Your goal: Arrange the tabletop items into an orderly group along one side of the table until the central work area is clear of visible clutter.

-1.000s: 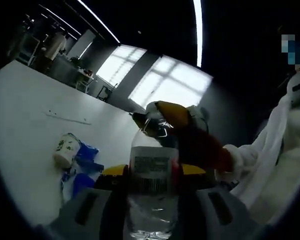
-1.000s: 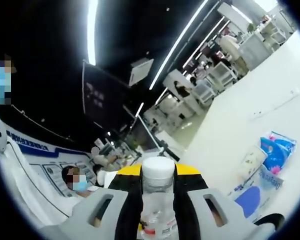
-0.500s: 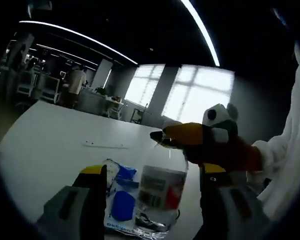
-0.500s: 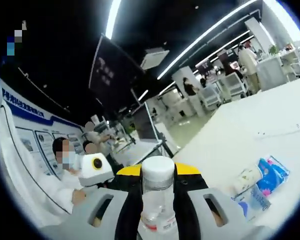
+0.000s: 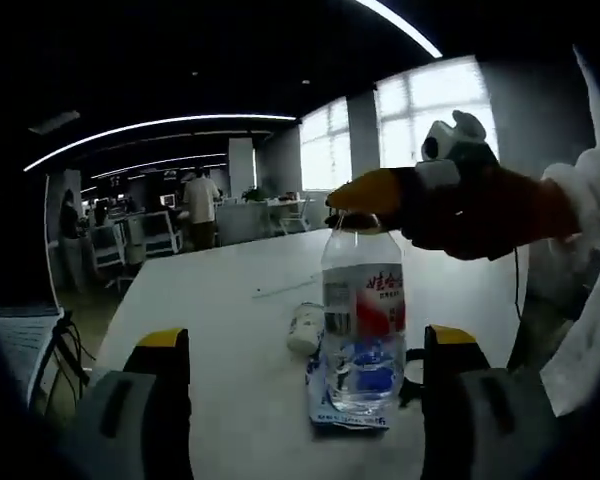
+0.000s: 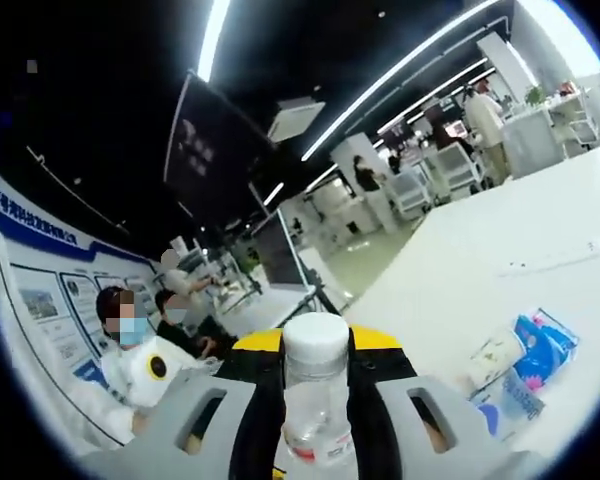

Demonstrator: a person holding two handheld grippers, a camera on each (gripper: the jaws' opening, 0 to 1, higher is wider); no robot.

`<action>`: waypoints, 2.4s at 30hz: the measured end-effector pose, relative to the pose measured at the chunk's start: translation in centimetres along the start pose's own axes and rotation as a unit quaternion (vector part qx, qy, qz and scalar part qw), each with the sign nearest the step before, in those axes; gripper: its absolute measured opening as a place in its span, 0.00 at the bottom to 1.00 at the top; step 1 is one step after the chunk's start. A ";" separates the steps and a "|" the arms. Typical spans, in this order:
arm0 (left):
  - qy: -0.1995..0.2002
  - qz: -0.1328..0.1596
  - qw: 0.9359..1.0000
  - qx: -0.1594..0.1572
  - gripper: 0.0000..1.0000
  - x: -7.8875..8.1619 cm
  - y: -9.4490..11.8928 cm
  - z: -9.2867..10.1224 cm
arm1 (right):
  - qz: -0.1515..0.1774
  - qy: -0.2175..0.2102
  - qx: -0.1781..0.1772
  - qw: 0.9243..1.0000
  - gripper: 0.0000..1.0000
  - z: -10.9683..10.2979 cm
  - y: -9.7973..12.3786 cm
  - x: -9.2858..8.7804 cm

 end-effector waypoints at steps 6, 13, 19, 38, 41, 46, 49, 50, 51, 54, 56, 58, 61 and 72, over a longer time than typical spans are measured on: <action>-0.028 -0.011 0.999 0.035 1.00 -1.8 1.0 0.7 | -0.029 0.021 -0.018 0.999 0.20 0.0 -0.6 -0.2; -0.033 0.016 0.998 0.049 1.00 -3.3 2.3 1.5 | -0.043 0.024 -0.027 0.998 0.21 0.5 -0.8 -0.3; -0.063 0.014 0.997 0.048 1.00 -4.7 2.0 1.9 | -0.050 0.026 -0.032 0.998 0.21 0.8 -1.2 -0.3; -0.075 0.011 0.996 0.036 1.00 -5.5 3.0 3.0 | -0.080 0.038 -0.035 0.995 0.21 1.6 -2.9 -0.3; -0.054 0.009 0.997 0.049 1.00 -5.6 3.1 2.4 | -0.088 0.048 -0.032 0.994 0.21 1.7 -3.4 -0.4; -0.044 0.011 0.998 0.051 1.00 -5.7 3.2 2.2 | -0.100 0.072 -0.027 0.992 0.21 2.1 -4.4 -0.5; -0.049 0.003 0.998 0.037 1.00 -5.9 3.1 2.5 | -0.105 0.082 -0.023 0.991 0.21 2.6 -5.1 -0.6; -0.047 0.001 0.998 0.028 1.00 -6.0 3.0 2.8 | -0.106 0.084 -0.021 0.991 0.21 2.6 -5.2 -0.7; -0.047 -0.001 0.999 0.023 1.00 -6.1 3.0 2.9 | -0.109 0.089 -0.018 0.990 0.21 2.8 -5.4 -0.8; -0.047 0.000 0.999 0.013 0.98 -6.1 3.0 3.2 | -0.109 0.088 -0.022 0.990 0.21 3.5 -5.9 -1.1; -0.046 0.004 0.999 0.010 0.98 -6.0 3.0 3.2 | -0.107 0.083 -0.026 0.990 0.21 3.9 -6.1 -1.2; -0.043 0.005 0.999 0.009 0.98 -6.0 3.0 3.2 | -0.105 0.086 -0.025 0.990 0.21 4.1 -6.4 -1.2; -0.040 0.002 0.999 0.006 0.98 -6.1 2.9 3.2 | -0.103 0.096 -0.020 0.990 0.21 4.3 -6.9 -1.1; -0.042 -0.021 0.999 0.004 0.94 -6.5 2.9 3.2 | -0.111 0.104 -0.021 0.988 0.21 6.1 -9.1 -0.9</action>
Point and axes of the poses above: the point that each gripper's makers call its tool centre point, and the gripper's own axes: y roughly backward along the fingers, z roughly to its right, x roughly out of its top, the point moved 8 cm from there along y, roughly backward along the fingers, and after that the axes turned 4 degrees about y, right-handed, at the moved point
